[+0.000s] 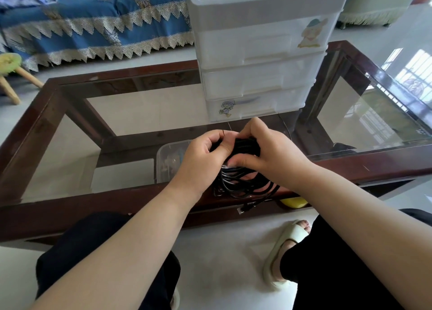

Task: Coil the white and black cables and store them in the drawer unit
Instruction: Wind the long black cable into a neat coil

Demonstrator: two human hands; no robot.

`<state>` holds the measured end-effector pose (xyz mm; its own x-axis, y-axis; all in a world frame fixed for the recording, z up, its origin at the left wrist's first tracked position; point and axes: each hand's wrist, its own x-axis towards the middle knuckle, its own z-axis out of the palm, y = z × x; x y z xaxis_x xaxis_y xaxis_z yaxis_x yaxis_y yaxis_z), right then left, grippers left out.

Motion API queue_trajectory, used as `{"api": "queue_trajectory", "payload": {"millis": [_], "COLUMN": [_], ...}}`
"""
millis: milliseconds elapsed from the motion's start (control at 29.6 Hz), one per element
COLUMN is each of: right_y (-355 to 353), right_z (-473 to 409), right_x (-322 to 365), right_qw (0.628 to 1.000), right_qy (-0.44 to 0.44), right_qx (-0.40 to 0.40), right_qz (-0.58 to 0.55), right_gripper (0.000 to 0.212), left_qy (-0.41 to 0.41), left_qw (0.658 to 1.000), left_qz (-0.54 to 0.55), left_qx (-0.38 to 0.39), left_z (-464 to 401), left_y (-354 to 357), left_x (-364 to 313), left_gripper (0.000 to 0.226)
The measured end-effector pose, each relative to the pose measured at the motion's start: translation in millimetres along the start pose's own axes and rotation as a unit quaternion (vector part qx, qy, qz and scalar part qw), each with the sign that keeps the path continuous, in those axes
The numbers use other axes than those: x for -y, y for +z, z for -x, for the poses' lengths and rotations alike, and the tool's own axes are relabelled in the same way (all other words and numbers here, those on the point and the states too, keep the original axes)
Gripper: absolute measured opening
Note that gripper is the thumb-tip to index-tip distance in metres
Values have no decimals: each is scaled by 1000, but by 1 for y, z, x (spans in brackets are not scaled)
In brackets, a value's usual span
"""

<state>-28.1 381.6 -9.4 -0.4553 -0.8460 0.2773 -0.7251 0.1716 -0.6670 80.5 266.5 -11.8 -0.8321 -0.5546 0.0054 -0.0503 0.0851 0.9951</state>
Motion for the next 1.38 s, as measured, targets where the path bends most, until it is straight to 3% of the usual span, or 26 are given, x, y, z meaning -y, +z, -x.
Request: {"api": "queue_trajectory", "payload": {"millis": [439,641,810,911,1013,1114,1249,1316,1384], "right_y": [-4,1,3,1,0,-1,-6,-9,-15], "right_z": [-2,-4,-8,-8,-9,-10,-6,-4,-2], "right_x": [9,8,8,8,9,11,15,18,22], "right_qw": [991,970,959,960,960,962,982,992,997], "right_qy": [-69,-183,-223,-224,-223,-212,-130,-69,-36], "right_qx": [30,9,11,14,19,24,51,68,70], "right_qz": [113,158,173,167,168,170,127,79,18], "right_gripper": [61,57,55,54,57,58,59,60,63], "left_qy": [-64,-121,-47,-12,3,79,134,122,80], "left_qw": [997,991,998,997,994,983,970,979,994], "left_qz": [45,56,-34,-71,-104,-166,-198,-154,-22], "left_qx": [8,25,35,37,26,0,33,57,77], "left_z": [-5,-7,-10,-12,-13,-12,-15,-18,-20], "left_y": [-14,-23,-31,-32,-33,-32,-33,-34,-35], "left_x": [-13,-16,-16,-16,-15,-14,-12,-11,-11], "left_gripper": [12,10,22,34,29,27,27,29,27]}}
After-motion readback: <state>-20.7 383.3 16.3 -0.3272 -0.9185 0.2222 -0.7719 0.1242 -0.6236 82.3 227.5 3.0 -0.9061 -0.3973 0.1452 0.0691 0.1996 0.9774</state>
